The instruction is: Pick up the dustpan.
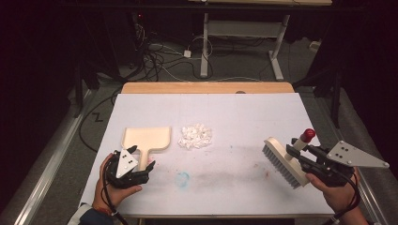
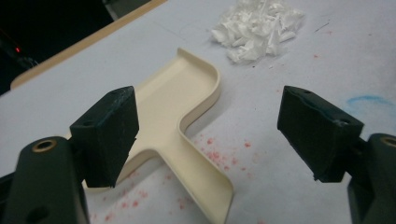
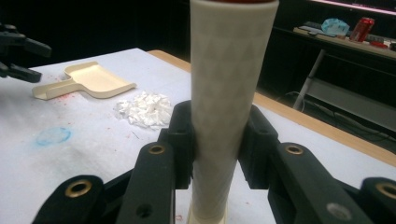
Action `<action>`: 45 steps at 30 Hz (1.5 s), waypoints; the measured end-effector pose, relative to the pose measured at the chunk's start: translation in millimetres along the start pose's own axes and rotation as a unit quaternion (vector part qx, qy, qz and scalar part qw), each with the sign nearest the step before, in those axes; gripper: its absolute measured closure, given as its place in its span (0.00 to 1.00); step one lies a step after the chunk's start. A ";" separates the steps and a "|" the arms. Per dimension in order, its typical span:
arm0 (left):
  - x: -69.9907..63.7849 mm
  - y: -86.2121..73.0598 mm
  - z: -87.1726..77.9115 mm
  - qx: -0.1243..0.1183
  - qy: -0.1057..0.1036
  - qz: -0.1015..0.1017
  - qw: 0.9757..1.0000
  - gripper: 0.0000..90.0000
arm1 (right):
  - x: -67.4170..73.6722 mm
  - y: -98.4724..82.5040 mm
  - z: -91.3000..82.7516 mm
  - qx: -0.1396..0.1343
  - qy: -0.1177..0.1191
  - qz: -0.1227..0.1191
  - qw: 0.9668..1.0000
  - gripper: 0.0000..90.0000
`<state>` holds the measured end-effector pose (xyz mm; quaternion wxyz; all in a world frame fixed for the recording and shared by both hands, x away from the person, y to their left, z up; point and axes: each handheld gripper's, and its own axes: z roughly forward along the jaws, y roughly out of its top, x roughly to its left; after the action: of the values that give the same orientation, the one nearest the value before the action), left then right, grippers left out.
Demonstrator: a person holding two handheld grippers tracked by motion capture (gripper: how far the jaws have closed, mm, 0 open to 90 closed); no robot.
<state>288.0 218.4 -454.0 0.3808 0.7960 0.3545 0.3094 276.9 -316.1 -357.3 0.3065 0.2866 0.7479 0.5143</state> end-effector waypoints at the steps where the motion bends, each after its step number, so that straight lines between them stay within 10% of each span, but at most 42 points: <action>1: 0.7 -2.0 -1.5 0.002 0.002 -0.007 1.000 0.22 | -0.5 -0.8 0.3 0.001 -0.004 0.000 1.000 0.78; 3: 2.3 -8.2 -4.7 0.006 -0.016 -0.047 0.999 0.22 | -1.3 -1.9 1.6 0.007 -0.010 -0.004 1.000 0.78; 12: -0.6 -18.4 -7.6 0.051 0.001 -0.082 0.995 0.22 | -9.5 -3.4 4.5 0.003 -0.015 0.003 1.000 0.78; 14: 4.3 -21.8 3.7 0.093 0.007 -0.120 0.988 0.24 | -10.1 -3.2 4.9 0.002 -0.011 0.002 1.000 0.78; 24: 21.2 -14.4 50.8 0.154 0.005 -0.179 0.972 0.28 | -12.7 -5.7 10.6 0.004 -0.013 0.013 1.000 0.78; 45: 29.5 -5.6 67.8 0.140 0.025 -0.175 0.974 0.71 | -11.2 -8.2 16.4 0.017 -0.005 0.018 1.000 0.78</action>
<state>354.3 218.4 -487.2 0.3052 0.7589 0.5376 0.2048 295.6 -317.3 -367.9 0.2957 0.3076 0.7496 0.5060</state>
